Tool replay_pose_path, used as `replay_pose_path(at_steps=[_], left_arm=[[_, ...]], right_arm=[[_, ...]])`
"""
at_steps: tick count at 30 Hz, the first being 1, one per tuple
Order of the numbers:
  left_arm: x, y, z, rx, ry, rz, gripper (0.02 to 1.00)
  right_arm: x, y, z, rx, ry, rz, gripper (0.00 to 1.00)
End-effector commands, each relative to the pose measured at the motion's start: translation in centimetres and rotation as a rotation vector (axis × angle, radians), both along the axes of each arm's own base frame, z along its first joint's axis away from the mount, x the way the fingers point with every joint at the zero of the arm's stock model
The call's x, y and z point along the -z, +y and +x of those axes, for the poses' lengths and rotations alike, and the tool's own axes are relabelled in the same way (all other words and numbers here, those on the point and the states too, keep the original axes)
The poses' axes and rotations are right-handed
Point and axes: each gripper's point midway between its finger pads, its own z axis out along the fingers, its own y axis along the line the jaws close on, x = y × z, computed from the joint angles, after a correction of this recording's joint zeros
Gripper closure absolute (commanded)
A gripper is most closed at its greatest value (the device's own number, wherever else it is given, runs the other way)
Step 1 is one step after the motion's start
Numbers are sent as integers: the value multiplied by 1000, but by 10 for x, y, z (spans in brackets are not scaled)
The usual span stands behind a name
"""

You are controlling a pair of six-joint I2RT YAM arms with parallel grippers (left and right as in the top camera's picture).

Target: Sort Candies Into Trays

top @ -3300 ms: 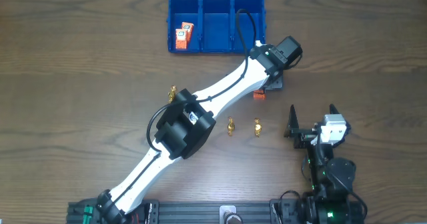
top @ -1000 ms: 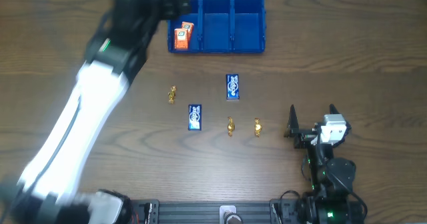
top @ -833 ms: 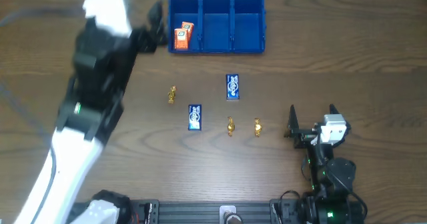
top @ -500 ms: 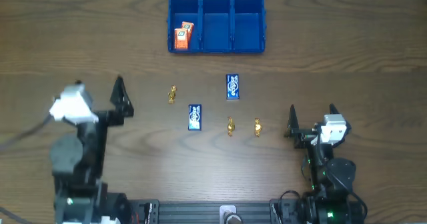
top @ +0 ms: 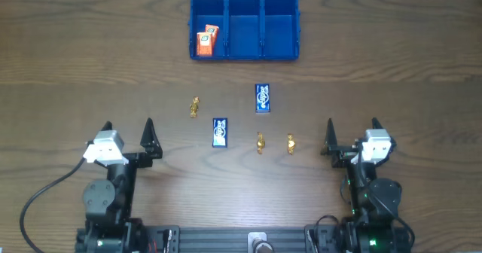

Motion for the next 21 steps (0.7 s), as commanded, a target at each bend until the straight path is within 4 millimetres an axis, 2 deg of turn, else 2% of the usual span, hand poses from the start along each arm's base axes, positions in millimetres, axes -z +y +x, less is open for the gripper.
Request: replay_pose_path(at_steps=[1, 16, 19, 21], left_arm=[[20, 0, -3, 7, 76, 19, 20], [20, 0, -3, 7, 79, 20, 20], [20, 0, -3, 8, 79, 20, 20], [20, 0, -3, 7, 79, 20, 20]], right_arm=[[2, 1, 0, -6, 2, -11, 3], [1, 1, 0, -6, 2, -11, 3], [-7, 1, 0, -6, -33, -10, 3], [-2, 1, 0, -6, -13, -11, 3]])
